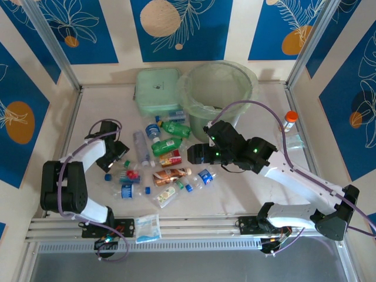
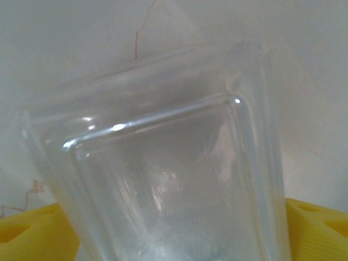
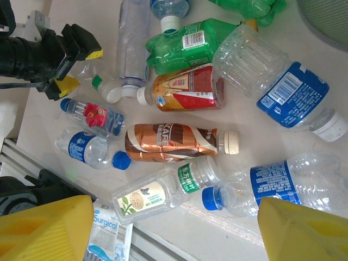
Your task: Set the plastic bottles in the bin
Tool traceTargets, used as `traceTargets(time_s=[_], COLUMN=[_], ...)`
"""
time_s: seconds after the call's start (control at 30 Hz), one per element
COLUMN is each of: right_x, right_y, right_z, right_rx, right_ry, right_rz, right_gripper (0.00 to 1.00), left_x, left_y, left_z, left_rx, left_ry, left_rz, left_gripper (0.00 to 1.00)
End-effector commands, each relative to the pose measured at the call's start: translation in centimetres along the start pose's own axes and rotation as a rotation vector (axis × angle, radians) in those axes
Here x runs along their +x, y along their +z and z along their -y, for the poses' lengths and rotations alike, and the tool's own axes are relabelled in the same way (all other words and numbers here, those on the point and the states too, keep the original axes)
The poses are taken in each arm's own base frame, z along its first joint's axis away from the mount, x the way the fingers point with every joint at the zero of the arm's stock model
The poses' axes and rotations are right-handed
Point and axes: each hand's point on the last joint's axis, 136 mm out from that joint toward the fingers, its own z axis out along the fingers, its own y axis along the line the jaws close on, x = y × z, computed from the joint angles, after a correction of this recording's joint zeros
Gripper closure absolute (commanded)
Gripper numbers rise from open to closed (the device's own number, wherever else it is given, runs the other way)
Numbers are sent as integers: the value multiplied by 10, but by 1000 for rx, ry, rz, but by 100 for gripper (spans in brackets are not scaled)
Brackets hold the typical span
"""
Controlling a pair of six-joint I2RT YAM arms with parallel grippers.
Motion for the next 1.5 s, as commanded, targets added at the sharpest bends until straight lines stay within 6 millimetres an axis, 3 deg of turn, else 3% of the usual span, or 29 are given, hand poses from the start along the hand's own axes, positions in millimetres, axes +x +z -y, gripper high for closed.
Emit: traceTargets(time_s=[0.0, 0.23, 0.63, 0.67, 0.83, 0.93, 1.27, 1.47], right_x=[-2, -1, -2, -3, -4, -4, -5, -5], right_y=[-6, -8, -9, -9, -11, -12, -14, -14], right_z=[0, 4, 6, 6, 6, 8, 8, 10], right_rx=[1, 12, 19, 20, 20, 23, 24, 29], right_ry=[3, 9, 18, 18, 20, 21, 22, 24], right_rz=[20, 25, 39, 39, 43, 43, 45, 44], right_gripper=[20, 20, 20, 20, 20, 20, 20, 20], left_x=[-9, -14, -27, -27, -21, -19, -20, -24], left_y=[2, -10, -52, -52, -38, -28, 6, -7], left_z=[4, 12, 24, 23, 14, 15, 23, 23], left_rx=[-3, 34, 109, 105, 55, 48, 4, 19], left_ry=[-4, 6, 56, 59, 58, 55, 60, 69], left_rz=[11, 25, 85, 88, 62, 46, -4, 27], left_gripper=[16, 24, 40, 39, 15, 12, 24, 39])
